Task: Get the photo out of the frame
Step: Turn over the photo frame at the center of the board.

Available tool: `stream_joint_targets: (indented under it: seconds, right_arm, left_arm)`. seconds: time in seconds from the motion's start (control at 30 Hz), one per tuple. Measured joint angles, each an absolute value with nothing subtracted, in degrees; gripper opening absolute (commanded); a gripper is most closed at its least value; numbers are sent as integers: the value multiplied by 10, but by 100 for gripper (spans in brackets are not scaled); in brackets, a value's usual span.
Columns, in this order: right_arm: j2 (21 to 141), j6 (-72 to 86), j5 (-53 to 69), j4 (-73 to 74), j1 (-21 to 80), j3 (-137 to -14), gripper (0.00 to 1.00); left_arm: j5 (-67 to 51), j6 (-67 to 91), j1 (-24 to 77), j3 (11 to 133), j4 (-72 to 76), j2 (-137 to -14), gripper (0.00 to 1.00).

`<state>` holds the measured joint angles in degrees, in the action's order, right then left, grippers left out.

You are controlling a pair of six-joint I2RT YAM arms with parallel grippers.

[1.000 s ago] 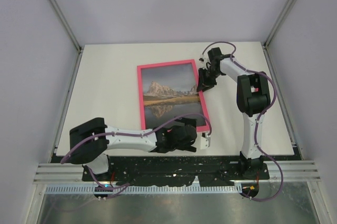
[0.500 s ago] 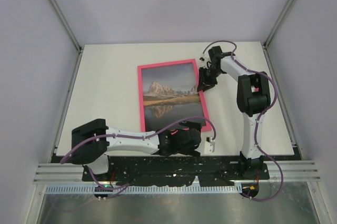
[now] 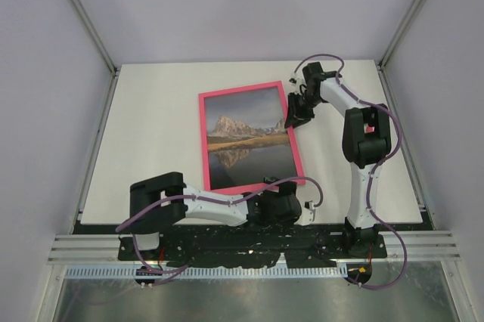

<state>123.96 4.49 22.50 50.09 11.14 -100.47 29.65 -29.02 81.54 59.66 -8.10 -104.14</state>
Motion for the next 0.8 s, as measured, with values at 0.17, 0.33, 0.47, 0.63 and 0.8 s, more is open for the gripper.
stream_joint_targets:
  seconds: [0.17,0.33,0.47,0.63,0.8]
  right_arm:
    - [1231,46,232,506,110,-1005,8]
    - [1218,47,244,510,110,-1005,8]
    - [1209,47,253,512,108,-1005,8]
    - [1206,47,259,513,106,-1005,8]
    - [1206,46,261,513,104,-1001,8]
  left_arm:
    - [347,-289,817,600,-51,-1060,100]
    - [396,-289,817,600,-13,-1079,100]
    - [424,-292,817,600,14,-1091,94]
    - [442,-299,816,598,36,-1102,75]
    - [458,-305,808,597,43,-1106,61]
